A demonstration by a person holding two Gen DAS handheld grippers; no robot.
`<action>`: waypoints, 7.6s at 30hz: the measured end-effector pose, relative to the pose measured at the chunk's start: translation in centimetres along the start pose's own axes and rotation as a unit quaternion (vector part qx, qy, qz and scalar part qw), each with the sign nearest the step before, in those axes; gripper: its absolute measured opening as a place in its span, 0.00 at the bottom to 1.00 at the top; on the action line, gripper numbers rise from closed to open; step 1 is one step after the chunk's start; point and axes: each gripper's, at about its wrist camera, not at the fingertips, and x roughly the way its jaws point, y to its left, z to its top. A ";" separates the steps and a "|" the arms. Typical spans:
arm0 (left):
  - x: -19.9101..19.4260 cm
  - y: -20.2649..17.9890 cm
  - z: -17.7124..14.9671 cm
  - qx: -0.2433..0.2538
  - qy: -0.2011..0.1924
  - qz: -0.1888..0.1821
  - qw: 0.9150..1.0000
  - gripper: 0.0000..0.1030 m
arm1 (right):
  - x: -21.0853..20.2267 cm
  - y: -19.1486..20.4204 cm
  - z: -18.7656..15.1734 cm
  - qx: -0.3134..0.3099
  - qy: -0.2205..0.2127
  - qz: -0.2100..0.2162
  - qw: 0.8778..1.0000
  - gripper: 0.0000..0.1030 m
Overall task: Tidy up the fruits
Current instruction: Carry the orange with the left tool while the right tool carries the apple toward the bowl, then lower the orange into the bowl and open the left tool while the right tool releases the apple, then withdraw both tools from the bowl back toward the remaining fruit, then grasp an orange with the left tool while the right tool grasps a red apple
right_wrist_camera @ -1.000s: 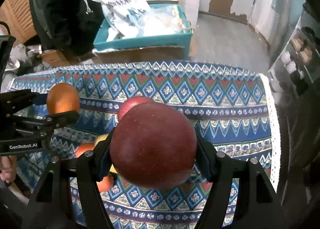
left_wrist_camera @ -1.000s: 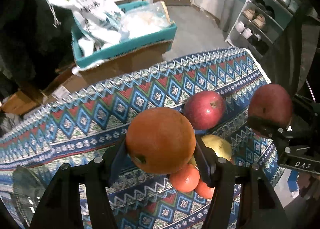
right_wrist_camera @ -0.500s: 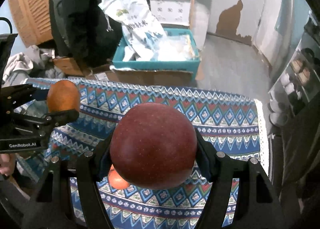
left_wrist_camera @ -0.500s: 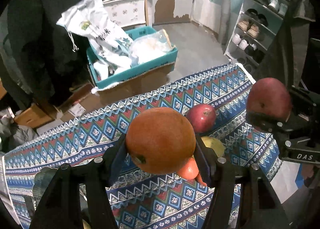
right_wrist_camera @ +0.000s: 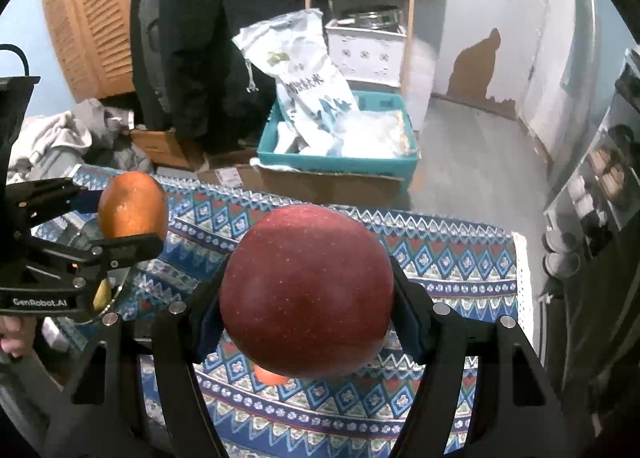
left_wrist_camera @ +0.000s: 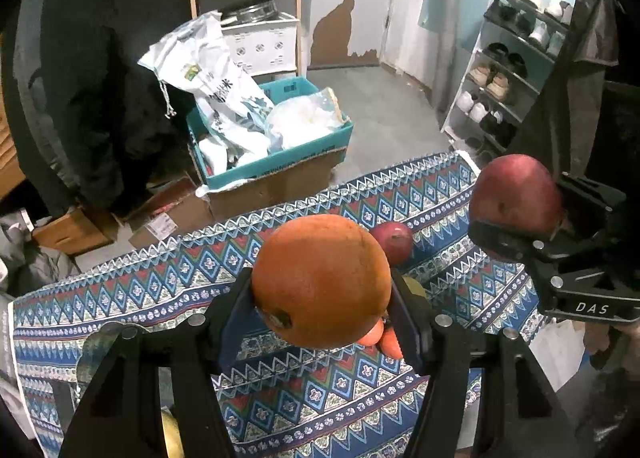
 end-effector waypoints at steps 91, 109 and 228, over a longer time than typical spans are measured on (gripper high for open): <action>0.1 27.2 -16.8 -0.237 0.086 0.100 0.963 0.63 | 20.1 29.0 3.2 -0.108 0.165 0.156 0.968 0.68; 2.2 28.5 -19.0 -0.265 0.119 0.104 0.951 0.64 | 23.5 29.7 1.2 -0.108 0.202 0.163 0.960 0.68; 16.2 -2.5 -5.3 -0.050 0.189 -0.065 0.978 0.79 | 8.9 -6.6 -7.2 0.098 0.172 -0.011 0.980 0.78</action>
